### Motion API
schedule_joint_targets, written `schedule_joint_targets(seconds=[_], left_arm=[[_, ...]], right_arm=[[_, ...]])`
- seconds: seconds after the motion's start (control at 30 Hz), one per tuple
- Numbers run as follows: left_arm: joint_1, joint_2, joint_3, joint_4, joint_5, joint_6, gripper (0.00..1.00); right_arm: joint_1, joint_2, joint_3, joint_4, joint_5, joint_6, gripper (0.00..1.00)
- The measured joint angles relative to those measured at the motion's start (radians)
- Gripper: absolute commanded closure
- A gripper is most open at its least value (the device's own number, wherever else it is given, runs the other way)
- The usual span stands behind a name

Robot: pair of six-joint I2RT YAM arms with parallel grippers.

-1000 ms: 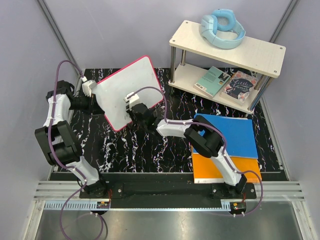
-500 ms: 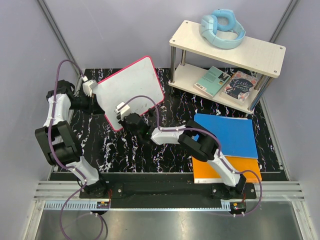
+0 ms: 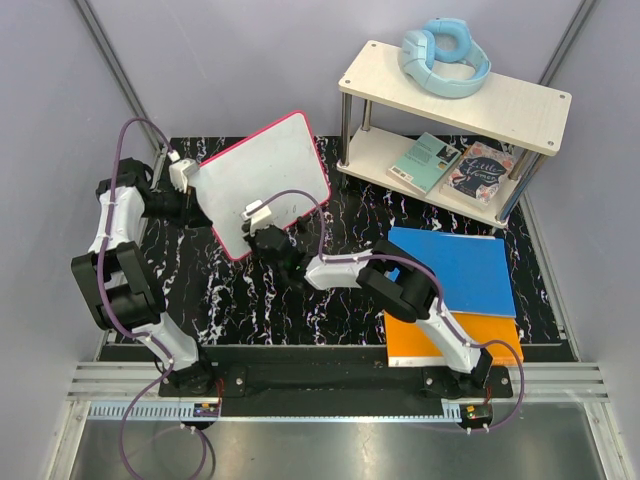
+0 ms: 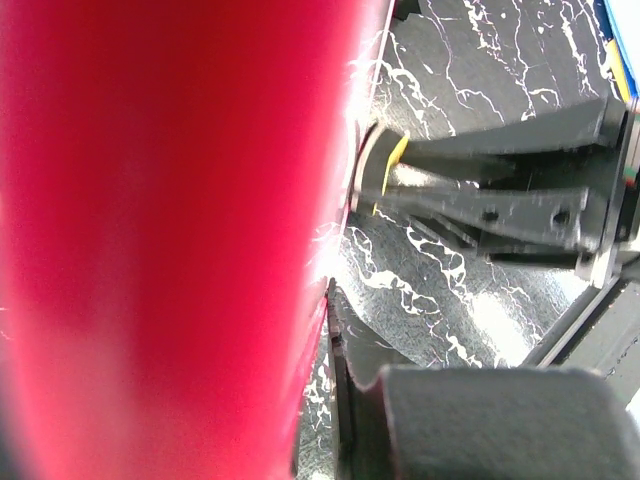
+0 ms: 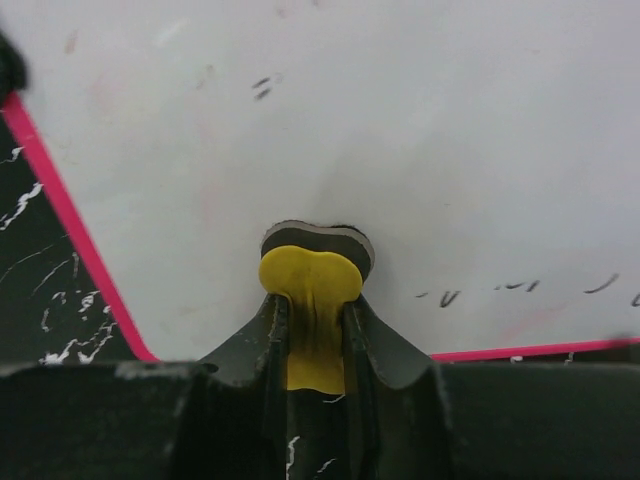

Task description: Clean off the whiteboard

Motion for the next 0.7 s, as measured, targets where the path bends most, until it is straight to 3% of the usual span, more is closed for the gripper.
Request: schedule_joint_targets(seconds=[0.7], left_arm=[[-0.001, 0.004, 0.001, -0.008, 0.000, 0.000, 1.00]], right_arm=[[-0.283, -0.067, -0.018, -0.091, 0.152, 0.131, 1.00]])
